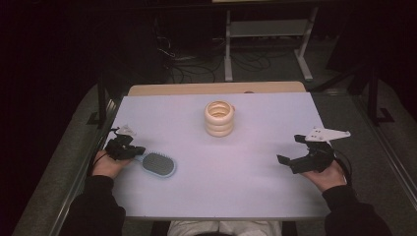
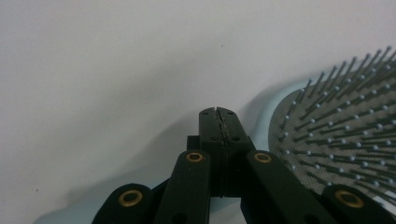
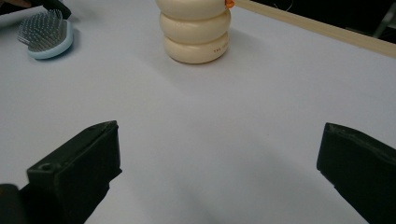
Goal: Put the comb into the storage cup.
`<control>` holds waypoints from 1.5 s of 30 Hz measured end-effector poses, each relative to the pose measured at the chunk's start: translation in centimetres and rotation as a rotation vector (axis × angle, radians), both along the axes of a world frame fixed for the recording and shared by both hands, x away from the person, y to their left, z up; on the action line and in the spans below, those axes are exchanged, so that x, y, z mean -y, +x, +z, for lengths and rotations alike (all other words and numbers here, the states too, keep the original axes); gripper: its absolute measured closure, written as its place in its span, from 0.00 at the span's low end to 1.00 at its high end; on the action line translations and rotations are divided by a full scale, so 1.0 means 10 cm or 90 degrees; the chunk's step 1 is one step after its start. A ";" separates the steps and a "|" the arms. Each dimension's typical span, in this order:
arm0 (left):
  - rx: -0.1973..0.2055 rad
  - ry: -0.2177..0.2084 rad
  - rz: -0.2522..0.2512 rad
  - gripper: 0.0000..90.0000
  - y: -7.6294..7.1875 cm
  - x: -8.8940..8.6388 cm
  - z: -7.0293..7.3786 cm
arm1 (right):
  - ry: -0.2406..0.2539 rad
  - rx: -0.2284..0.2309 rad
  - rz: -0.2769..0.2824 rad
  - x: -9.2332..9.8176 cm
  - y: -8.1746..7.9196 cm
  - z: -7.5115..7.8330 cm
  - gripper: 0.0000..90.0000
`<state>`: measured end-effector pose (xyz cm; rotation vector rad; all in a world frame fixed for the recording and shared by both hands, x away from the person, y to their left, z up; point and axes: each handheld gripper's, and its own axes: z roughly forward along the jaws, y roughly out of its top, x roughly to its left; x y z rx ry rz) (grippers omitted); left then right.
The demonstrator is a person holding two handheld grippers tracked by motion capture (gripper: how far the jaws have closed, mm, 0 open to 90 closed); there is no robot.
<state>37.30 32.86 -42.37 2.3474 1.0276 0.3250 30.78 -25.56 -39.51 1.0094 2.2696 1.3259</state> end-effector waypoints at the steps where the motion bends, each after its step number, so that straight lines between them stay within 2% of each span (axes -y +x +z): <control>1: -0.002 0.003 0.000 1.00 -0.02 0.00 0.00 | 0.000 0.000 0.000 0.00 0.00 0.00 0.00; 6: -0.006 0.028 -0.014 1.00 -0.09 0.02 0.01 | -0.001 0.000 0.000 0.00 0.00 0.00 0.00; 16: -0.019 0.036 -0.022 1.00 -0.20 -0.02 0.01 | -0.003 -0.002 0.000 0.00 -0.01 0.00 0.00; 23: -0.019 0.059 -0.039 1.00 -0.31 -0.01 0.03 | -0.005 -0.004 0.003 -0.01 0.00 0.00 0.00; 29: -0.020 0.064 -0.041 1.00 -0.35 -0.03 0.06 | -0.008 -0.005 0.004 -0.02 0.00 -0.01 0.00; 34: -0.007 0.067 -0.049 1.00 -0.43 -0.07 0.12 | -0.007 -0.006 0.004 -0.01 0.00 -0.01 0.00; 45: -0.006 0.053 -0.057 0.98 -0.55 -0.35 0.22 | -0.011 -0.011 0.004 -0.02 0.00 -0.02 0.00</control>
